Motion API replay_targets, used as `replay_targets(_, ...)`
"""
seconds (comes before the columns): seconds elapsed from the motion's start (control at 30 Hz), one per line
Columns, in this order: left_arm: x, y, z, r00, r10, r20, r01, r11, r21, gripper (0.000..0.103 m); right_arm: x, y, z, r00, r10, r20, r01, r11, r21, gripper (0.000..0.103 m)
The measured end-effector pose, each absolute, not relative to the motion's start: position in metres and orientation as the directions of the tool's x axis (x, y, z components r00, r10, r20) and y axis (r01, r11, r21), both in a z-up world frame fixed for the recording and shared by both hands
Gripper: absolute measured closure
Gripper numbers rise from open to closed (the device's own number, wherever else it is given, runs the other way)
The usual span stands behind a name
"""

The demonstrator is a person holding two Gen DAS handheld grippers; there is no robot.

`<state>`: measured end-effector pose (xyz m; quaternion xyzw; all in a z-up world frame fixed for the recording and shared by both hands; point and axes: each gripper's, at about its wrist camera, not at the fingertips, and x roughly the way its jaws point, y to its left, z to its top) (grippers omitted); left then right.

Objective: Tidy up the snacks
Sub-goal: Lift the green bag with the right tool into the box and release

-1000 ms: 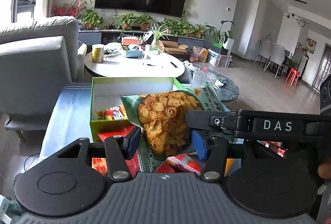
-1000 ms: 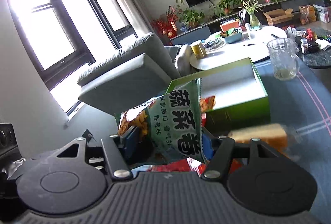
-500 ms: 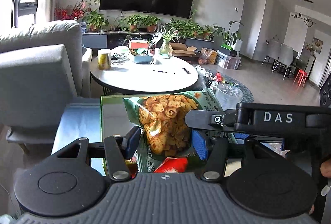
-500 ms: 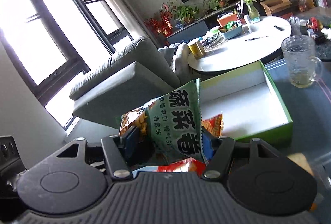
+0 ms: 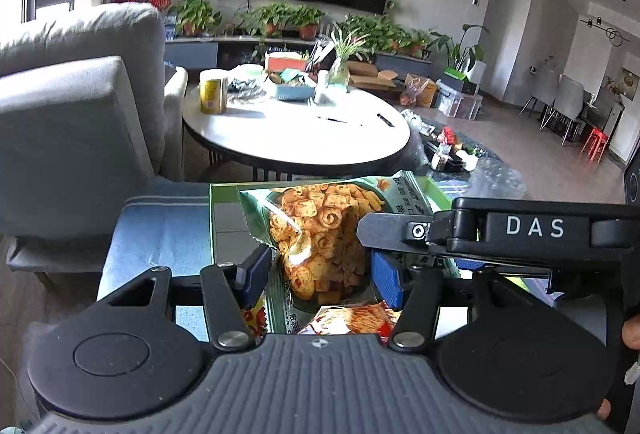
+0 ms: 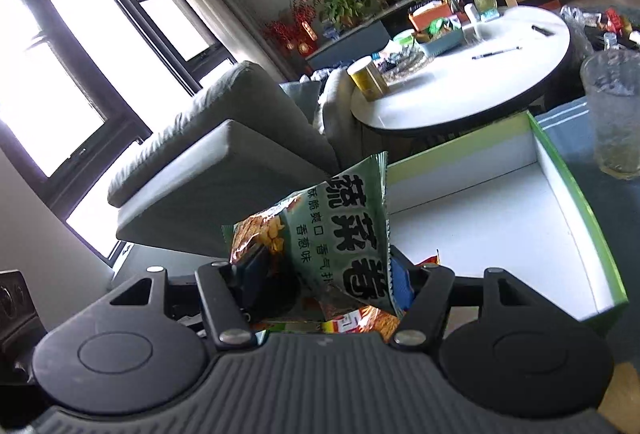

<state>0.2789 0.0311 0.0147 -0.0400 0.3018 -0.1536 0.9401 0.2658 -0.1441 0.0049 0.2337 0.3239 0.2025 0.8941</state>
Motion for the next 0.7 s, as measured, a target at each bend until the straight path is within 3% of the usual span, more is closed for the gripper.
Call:
replay_targets(0.27,0.315,0.035,-0.011,0.743,-0.307,-0.594,0.257,0.951,-0.170,0.050,0.303,-0.136,-0.020,0.672,0.506,-0.540,-0.172,0.817,0.551,0.039)
replay_targets(0.7,0.296,0.051,-0.018,0.727,-0.270,-0.632,0.163,0.961,-0.224,0.051,0.284,-0.162,-0.009,0.711,0.478,-0.517,-0.169,0.829,0.533,0.036)
